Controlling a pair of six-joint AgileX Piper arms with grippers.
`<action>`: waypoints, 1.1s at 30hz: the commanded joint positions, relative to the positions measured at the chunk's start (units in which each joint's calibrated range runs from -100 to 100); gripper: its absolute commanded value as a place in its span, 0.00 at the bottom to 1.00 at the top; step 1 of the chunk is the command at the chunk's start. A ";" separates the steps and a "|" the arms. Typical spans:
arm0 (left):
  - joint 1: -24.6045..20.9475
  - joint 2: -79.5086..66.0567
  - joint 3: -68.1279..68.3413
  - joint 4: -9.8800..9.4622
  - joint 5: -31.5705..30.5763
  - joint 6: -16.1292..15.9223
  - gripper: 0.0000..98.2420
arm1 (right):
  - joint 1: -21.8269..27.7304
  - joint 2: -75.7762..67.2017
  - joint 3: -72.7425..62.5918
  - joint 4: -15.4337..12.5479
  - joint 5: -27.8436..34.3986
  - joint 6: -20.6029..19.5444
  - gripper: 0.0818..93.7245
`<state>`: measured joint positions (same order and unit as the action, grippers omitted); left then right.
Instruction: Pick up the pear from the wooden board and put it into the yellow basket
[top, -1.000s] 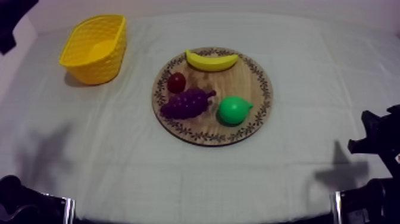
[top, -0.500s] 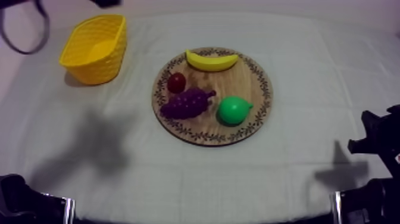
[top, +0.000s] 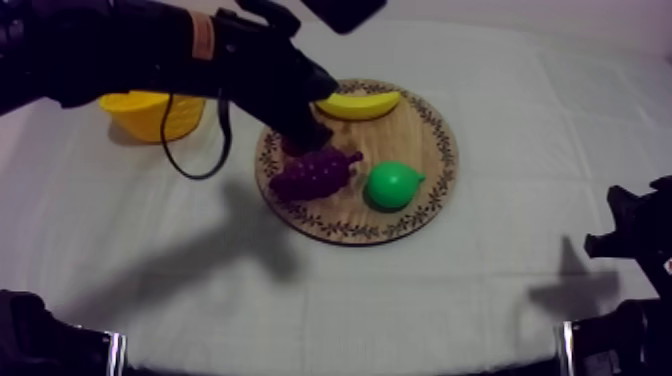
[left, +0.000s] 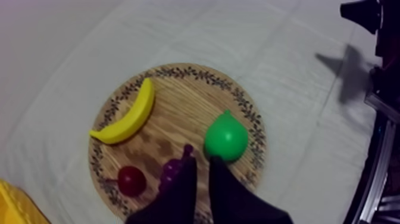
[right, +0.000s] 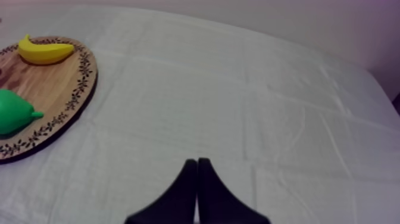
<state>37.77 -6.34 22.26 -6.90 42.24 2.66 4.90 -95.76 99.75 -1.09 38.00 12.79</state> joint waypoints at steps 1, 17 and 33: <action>0.22 0.39 0.76 0.13 0.24 0.26 0.09 | 0.00 0.01 0.03 -0.01 0.07 -0.02 0.00; 1.35 -0.37 6.51 -1.08 -1.86 3.67 0.83 | 0.00 0.01 0.03 -0.01 0.07 -0.01 0.00; 0.46 14.00 -2.90 0.82 2.43 1.79 0.78 | 0.00 0.01 0.03 -0.01 0.07 -0.02 0.00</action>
<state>38.25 4.32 21.89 -6.19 42.92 4.86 4.90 -95.76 99.75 -1.09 38.09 12.79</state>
